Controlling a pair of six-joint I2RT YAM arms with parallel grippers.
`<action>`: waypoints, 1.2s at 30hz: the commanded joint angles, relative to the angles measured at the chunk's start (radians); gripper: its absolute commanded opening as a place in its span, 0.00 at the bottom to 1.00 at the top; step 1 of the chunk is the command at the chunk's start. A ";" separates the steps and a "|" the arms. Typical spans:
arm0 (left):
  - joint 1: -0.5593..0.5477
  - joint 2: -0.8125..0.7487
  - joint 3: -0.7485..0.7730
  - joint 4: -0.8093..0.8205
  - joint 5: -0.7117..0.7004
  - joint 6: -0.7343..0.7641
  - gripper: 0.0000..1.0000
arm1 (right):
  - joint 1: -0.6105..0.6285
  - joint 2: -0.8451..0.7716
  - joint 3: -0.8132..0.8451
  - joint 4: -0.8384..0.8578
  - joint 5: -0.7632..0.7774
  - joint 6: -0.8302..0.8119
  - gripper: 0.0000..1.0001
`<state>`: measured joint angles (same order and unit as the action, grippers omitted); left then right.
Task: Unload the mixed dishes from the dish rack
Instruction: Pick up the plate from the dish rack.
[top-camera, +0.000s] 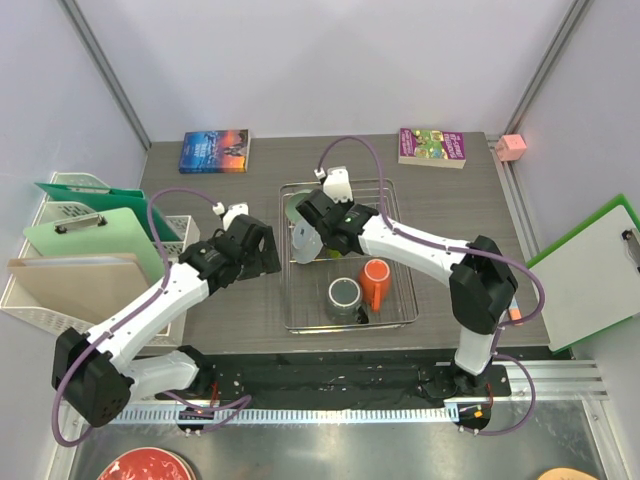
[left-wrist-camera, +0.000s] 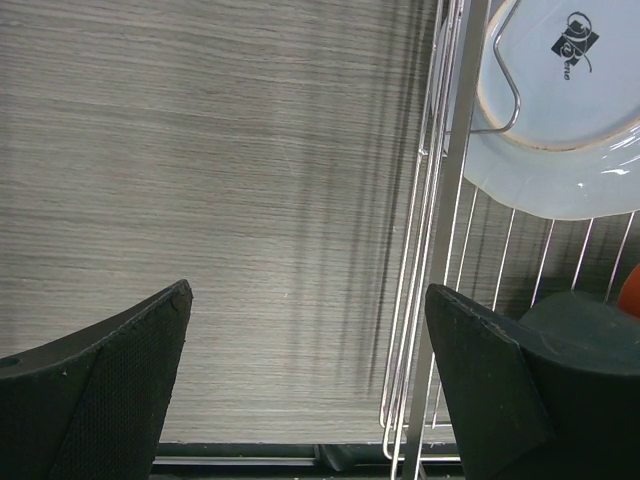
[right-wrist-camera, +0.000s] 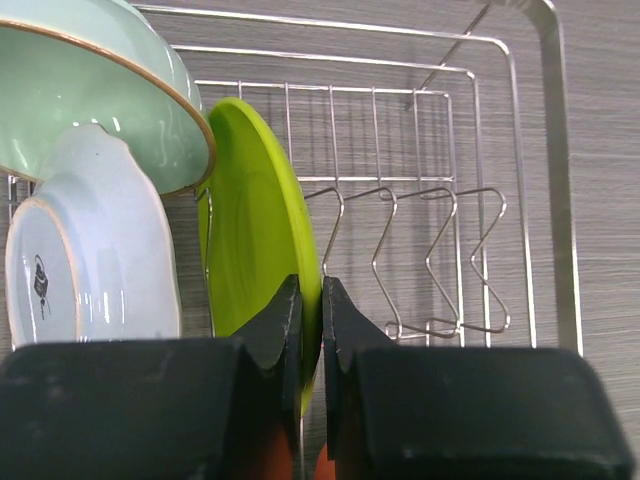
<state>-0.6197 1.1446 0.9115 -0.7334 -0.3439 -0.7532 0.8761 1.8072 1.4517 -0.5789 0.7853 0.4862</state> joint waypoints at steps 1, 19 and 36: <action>0.003 -0.026 0.000 0.028 0.006 -0.018 0.97 | 0.000 -0.083 0.076 -0.048 0.086 -0.083 0.01; 0.002 -0.086 0.040 0.038 -0.014 -0.020 0.98 | -0.012 -0.494 0.012 -0.029 -0.041 -0.071 0.01; 0.002 -0.253 0.006 0.431 0.319 0.051 1.00 | -0.216 -0.717 -0.471 0.459 -0.977 0.241 0.01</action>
<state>-0.6197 0.8791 0.9100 -0.4515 -0.1677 -0.7280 0.6598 1.1065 0.9878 -0.3107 -0.0219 0.6453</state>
